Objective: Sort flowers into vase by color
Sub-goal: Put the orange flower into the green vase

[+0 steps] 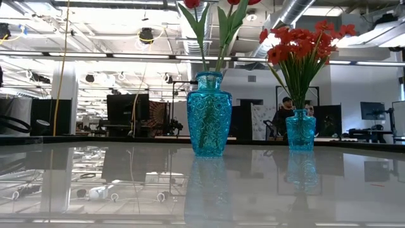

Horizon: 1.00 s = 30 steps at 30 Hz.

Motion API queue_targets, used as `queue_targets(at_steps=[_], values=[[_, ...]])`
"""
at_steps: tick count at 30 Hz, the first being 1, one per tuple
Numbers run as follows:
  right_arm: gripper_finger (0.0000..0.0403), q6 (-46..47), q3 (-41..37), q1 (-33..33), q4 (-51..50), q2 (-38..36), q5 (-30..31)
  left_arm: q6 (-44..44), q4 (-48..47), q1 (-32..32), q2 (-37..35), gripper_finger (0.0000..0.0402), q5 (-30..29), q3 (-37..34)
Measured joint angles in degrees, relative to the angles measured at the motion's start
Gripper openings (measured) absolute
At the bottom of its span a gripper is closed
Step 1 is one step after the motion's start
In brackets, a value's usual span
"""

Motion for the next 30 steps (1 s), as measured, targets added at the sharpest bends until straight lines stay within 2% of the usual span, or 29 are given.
queue_targets(at_steps=[4,7,12,17,20,25,30], values=[[0.0023,13.25,0.0,3.25,-3.06,-3.65,-7.33,8.32,-5.85,-1.9,-2.77,0.0178,-8.45,0.07],[0.0024,20.07,0.0,6.73,-3.65,-5.42,-10.37,11.91,-8.53,-3.02,-3.75,0.0178,-14.04,0.07],[0.0024,24.17,0.02,14.78,-4.34,-6.37,-13.13,13.45,-9.44,-3.25,-3.96,0.0178,-16.33,0.07],[0.0022,29.5,-0.29,22.98,-8.12,-7.35,-9.89,13.15,-11.96,-3.25,-3.62,0.0178,-16.87,0.07],[0.0022,32.5,-3.03,27.66,-7.88,-8.68,-6.09,11.82,-13.75,-3.25,-3.13,0.0178,-16.88,0.07],[0.0022,36.44,-11.62,35.22,-5.26,-11.73,-0.73,10.18,-15.67,-3.94,-3.09,0.0178,-19.29,0.07],[0.0022,36.07,-20.26,42.24,1.44,-16.75,6.74,8.56,-15.83,-4.43,-3.09,0.0178,-22.29,0.07]])
